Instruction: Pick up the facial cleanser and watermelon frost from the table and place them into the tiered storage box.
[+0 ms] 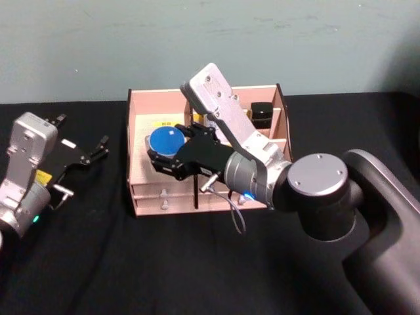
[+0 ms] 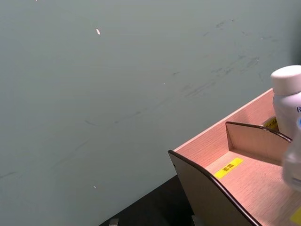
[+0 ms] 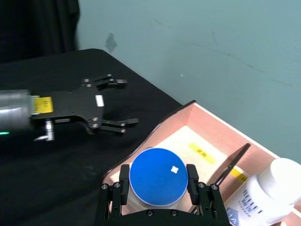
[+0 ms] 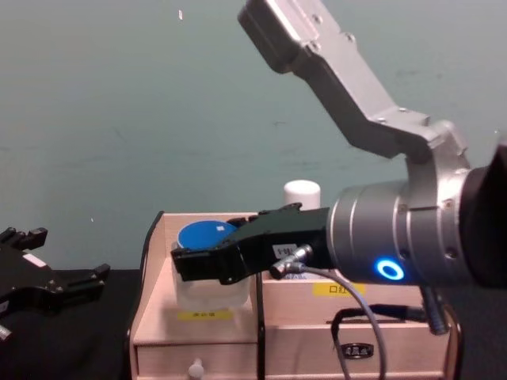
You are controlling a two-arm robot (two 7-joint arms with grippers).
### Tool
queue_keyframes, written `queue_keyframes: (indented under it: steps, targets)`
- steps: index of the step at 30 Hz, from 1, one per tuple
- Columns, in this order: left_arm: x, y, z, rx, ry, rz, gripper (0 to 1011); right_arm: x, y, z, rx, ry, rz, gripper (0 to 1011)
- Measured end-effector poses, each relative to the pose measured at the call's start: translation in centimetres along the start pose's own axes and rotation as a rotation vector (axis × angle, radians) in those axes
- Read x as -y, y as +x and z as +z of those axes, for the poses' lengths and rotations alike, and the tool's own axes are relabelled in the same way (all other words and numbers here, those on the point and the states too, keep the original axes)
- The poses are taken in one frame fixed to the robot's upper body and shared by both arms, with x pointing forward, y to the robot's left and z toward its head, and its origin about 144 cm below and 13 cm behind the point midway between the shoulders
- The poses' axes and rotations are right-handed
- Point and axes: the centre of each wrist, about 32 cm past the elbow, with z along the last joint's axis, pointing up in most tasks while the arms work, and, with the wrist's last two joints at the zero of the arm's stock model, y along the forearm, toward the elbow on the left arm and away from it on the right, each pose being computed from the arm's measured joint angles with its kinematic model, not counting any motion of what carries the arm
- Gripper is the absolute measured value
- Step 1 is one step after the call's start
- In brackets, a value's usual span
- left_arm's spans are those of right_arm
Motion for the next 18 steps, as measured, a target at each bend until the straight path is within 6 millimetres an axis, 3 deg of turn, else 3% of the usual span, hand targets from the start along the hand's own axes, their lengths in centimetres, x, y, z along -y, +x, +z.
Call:
queue_keyframes:
  steps: [18]
  targets:
    - [0.0,0.0,0.0,0.000,0.000,0.000,1001,-3.4,0.5,-0.5,0.007,-0.009,-0.064,730]
